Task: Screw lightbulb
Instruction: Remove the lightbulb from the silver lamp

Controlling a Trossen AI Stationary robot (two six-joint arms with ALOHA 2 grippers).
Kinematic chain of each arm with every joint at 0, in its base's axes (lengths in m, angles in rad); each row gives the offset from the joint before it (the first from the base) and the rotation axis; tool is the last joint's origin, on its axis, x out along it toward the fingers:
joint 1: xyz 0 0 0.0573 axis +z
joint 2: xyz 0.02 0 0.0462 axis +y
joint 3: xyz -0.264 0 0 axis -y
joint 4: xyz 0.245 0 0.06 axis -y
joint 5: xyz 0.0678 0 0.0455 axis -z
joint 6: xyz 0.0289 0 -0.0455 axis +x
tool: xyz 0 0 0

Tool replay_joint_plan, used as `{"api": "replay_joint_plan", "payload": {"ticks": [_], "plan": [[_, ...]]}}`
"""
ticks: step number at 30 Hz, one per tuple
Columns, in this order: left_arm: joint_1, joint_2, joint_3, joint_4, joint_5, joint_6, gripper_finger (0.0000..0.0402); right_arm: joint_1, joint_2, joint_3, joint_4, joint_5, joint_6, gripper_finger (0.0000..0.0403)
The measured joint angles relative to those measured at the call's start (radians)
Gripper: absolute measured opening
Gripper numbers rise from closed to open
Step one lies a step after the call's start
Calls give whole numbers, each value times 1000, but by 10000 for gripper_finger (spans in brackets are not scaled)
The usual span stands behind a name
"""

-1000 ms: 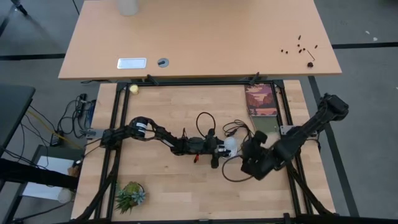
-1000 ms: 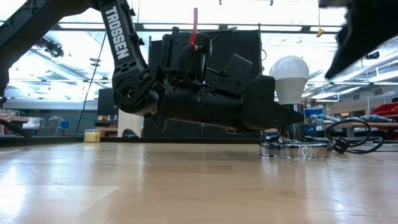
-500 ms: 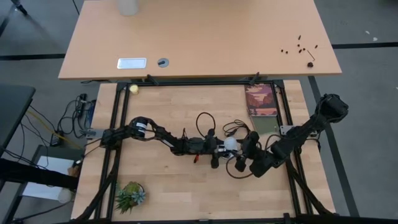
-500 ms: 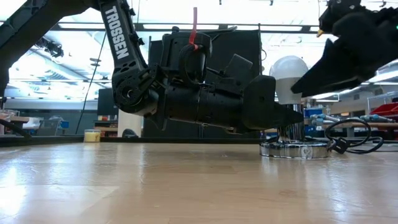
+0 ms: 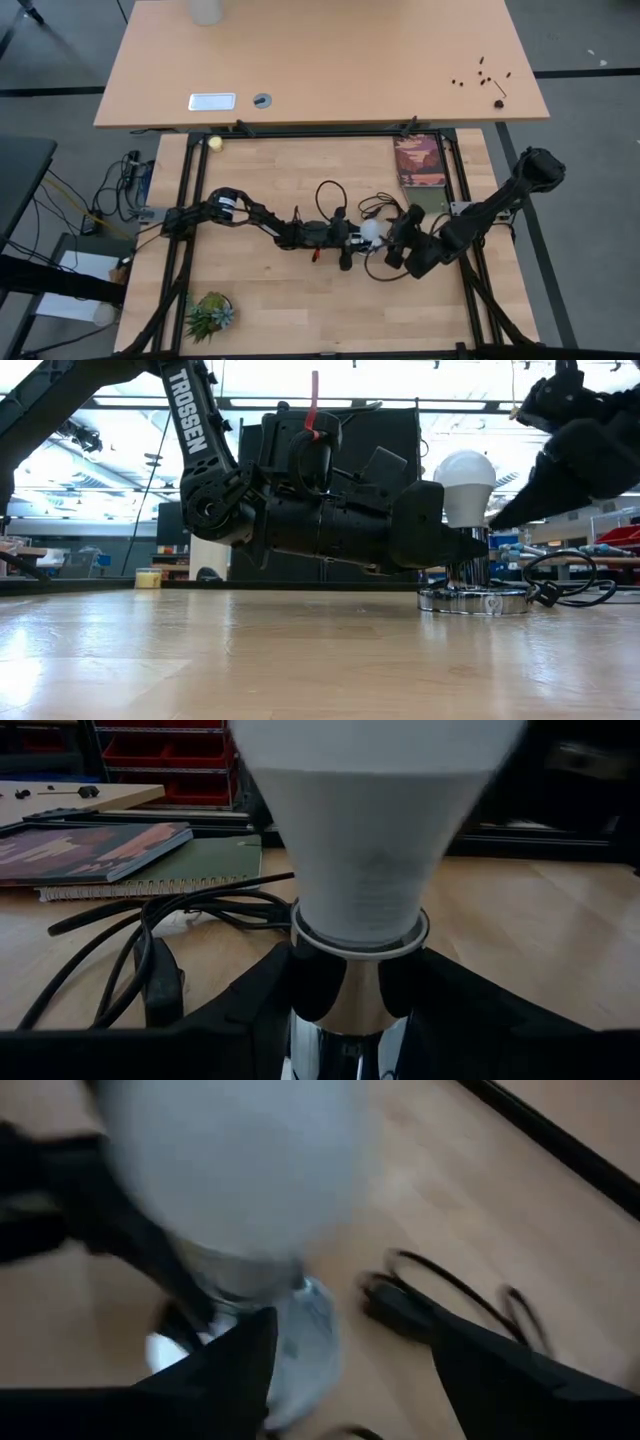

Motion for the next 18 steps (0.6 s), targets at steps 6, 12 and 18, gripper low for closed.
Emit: {"api": "replay_joint_plan", "payload": {"ticks": [6, 12, 18], "plan": [[0, 0, 0, 0, -1, 1, 188, 2, -67, -1, -123, -39, 146, 245], [0, 0, 0, 1, -1, 1, 188, -2, -61, -1, 127, -153, -99, 233], [0, 0, -1, 2, -3, 1, 188, -49, -20, -1, 234, -152, -205, 231]]}}
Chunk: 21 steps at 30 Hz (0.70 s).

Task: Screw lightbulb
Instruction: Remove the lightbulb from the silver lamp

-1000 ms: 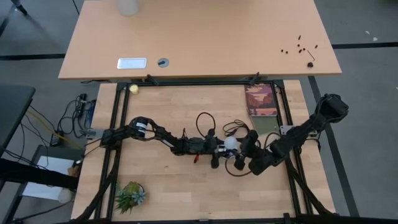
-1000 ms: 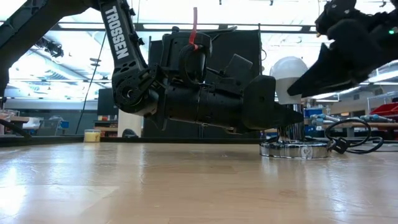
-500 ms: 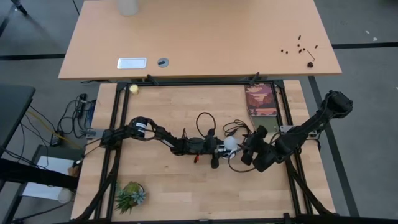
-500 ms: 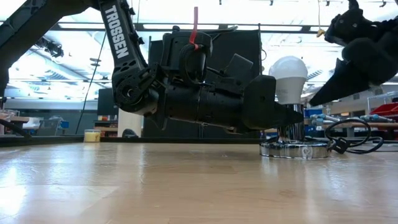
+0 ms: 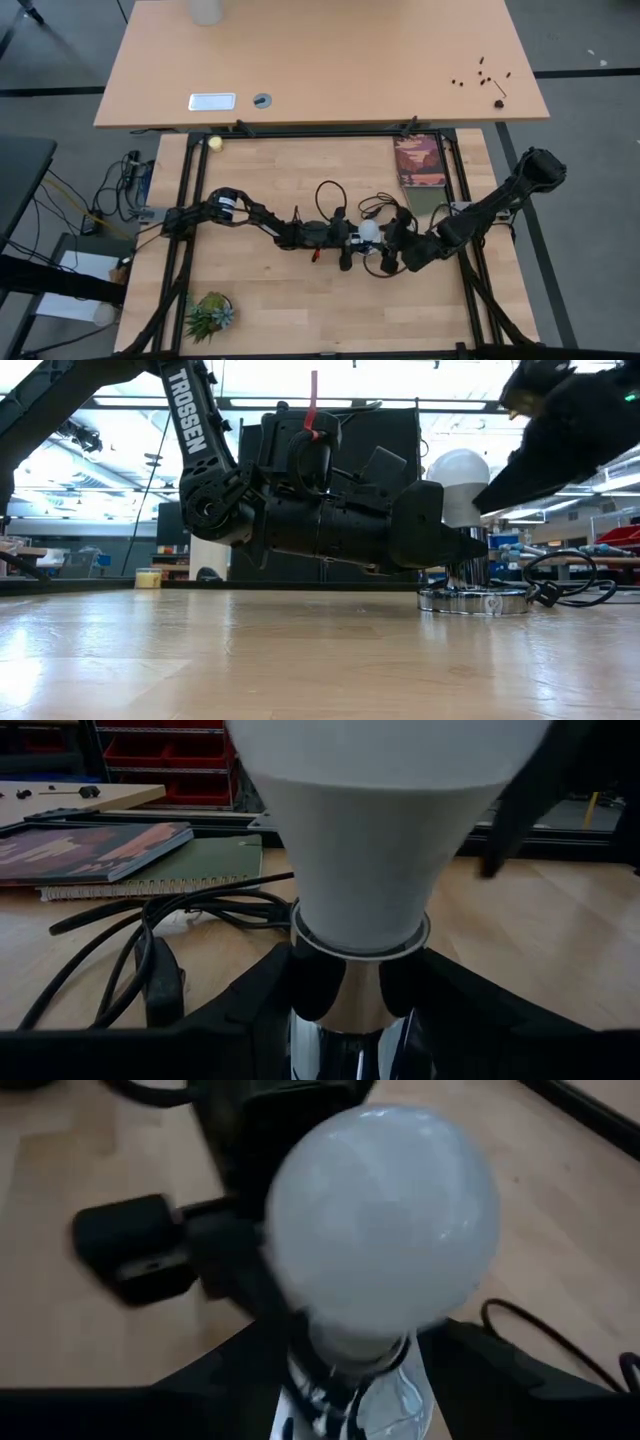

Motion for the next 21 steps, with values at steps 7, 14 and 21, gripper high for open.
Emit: {"api": "replay_joint_plan", "payload": {"ticks": [7, 14, 21], "plan": [[0, 0, 1, -2, 1, 0, 188, -47, 49, 0, 0, -3, -18, 231], [0, 1, 1, -8, 1, -1, 188, -35, -32, 3, -230, 16, 11, 231], [0, 1, 1, -4, 2, 1, 188, -33, -114, 0, -419, 21, 230, 230]]}}
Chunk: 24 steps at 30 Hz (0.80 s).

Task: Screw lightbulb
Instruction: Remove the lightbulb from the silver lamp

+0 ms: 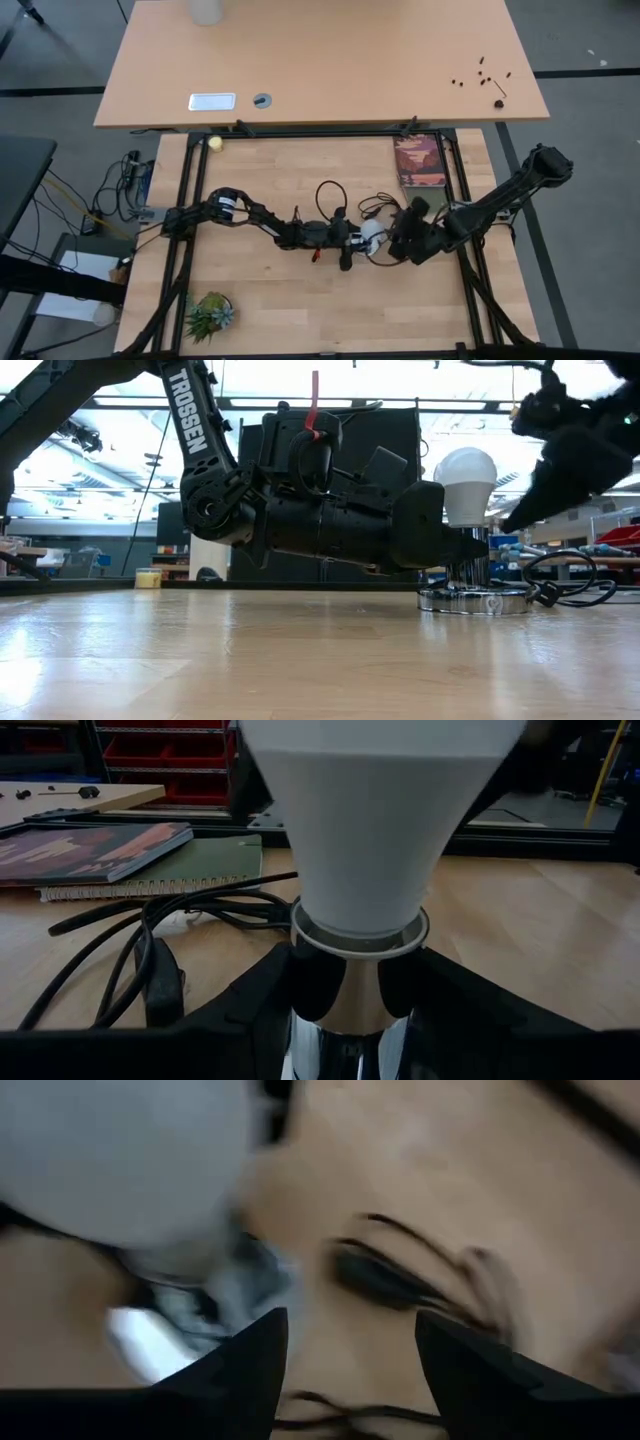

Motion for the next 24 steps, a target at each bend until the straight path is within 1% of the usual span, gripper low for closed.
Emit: {"api": "replay_joint_plan", "payload": {"ticks": [1, 6, 8, 10, 14, 18, 19, 23, 24], "plan": [[0, 0, 0, 0, 0, 0, 188, 0, -1, 0, 43, -32, -10, 230], [0, 0, 0, 2, 0, 1, 188, 1, 23, 0, 275, -253, -127, 229], [0, 0, 0, 2, 0, 2, 188, 0, 39, 1, 324, -302, -145, 229], [0, 0, 0, 2, 0, 2, 188, -4, 55, 1, 367, -308, -171, 229], [0, 0, -1, 2, 0, 1, 188, -26, 81, 1, 396, -285, -213, 229], [0, 0, -1, 2, -2, -1, 188, -44, 82, 2, 372, -266, -228, 229], [0, 0, -1, 2, -2, -1, 188, -45, 80, 2, 354, -235, -240, 229], [3, 0, 0, 1, -6, -2, 188, -44, 80, 2, 291, -25, -267, 229], [3, 1, 0, -1, -14, -2, 188, -45, 80, 2, 285, -3, -267, 229]]}}
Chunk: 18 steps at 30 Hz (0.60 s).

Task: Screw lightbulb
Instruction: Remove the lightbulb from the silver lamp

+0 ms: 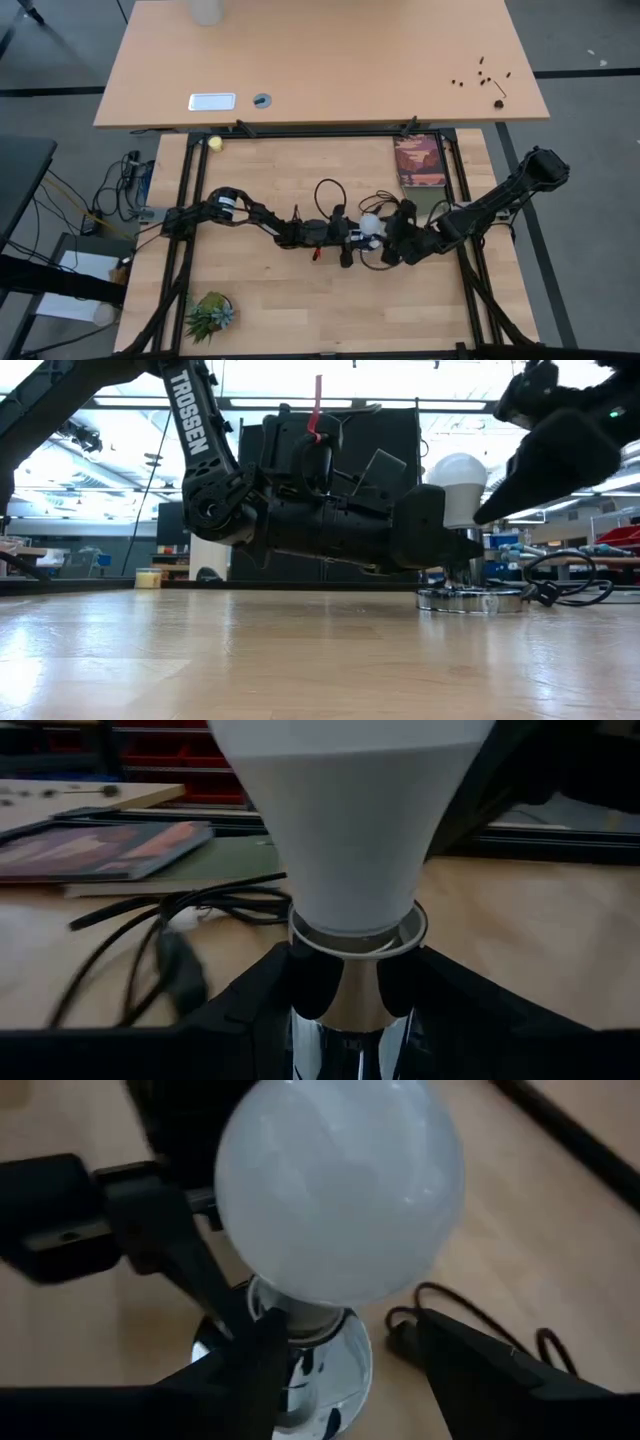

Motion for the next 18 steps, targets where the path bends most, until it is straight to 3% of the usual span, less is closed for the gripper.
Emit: {"api": "replay_joint_plan", "payload": {"ticks": [2, 7, 12, 18], "plan": [[1, 0, -1, 1, -13, 0, 188, -10, 0, 0, 2, 0, -10, 229], [1, 0, 0, -4, -10, 10, 188, -8, -2, 0, -25, -116, 76, 229], [0, -1, 0, -4, -10, 14, 188, 14, 0, -1, 8, -123, 99, 229], [-2, -1, -1, -2, -19, 12, 188, 0, 0, -2, 120, -107, 13, 229]]}}
